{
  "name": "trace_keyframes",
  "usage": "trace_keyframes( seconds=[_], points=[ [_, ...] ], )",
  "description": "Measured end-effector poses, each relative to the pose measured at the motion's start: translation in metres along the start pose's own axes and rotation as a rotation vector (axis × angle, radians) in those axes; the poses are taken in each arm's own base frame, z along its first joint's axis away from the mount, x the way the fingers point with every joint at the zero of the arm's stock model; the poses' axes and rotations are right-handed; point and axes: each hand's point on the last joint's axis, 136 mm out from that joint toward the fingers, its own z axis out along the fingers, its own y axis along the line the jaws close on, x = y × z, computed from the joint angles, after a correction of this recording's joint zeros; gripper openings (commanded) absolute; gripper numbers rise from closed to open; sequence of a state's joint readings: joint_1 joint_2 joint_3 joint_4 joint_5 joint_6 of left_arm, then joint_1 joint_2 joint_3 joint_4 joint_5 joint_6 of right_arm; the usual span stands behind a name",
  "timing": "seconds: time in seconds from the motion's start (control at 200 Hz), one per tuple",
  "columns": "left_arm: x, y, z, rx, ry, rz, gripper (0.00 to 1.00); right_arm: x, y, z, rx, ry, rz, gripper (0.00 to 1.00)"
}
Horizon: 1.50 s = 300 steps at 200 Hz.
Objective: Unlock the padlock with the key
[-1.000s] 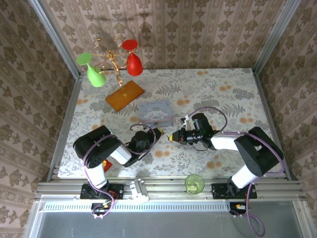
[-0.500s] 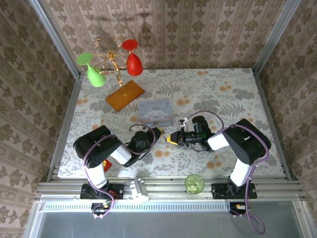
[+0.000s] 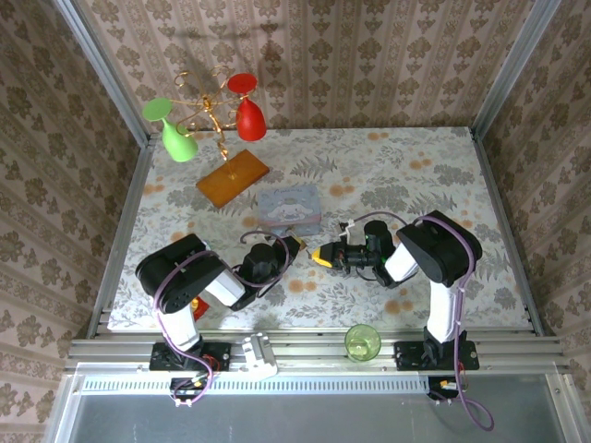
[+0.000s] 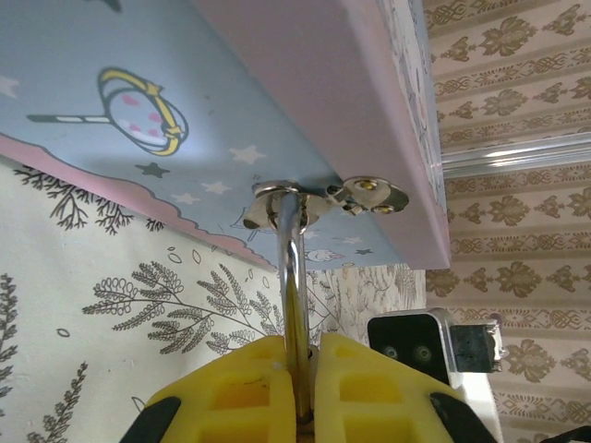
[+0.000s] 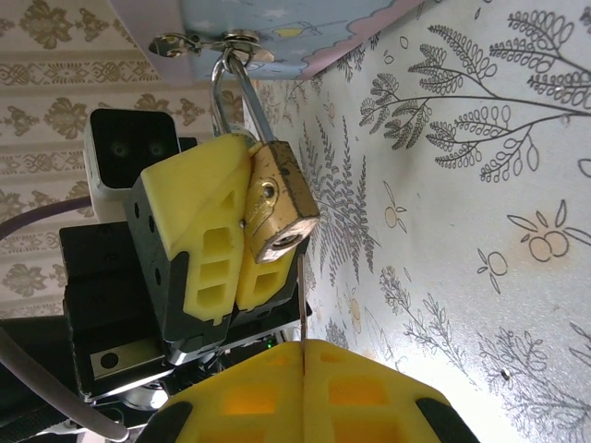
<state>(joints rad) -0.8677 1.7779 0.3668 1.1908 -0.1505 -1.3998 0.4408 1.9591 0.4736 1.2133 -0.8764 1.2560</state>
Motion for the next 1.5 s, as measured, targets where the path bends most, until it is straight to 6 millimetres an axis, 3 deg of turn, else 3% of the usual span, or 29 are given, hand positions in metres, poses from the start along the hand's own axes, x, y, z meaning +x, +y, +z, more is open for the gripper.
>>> trace_keyframes(
  seconds=[1.5],
  points=[
    [-0.004, -0.012, 0.003, 0.038, -0.012, -0.023, 0.00, -0.001, 0.014, 0.005, -0.044, 0.002, -0.015, 0.00]
  ],
)
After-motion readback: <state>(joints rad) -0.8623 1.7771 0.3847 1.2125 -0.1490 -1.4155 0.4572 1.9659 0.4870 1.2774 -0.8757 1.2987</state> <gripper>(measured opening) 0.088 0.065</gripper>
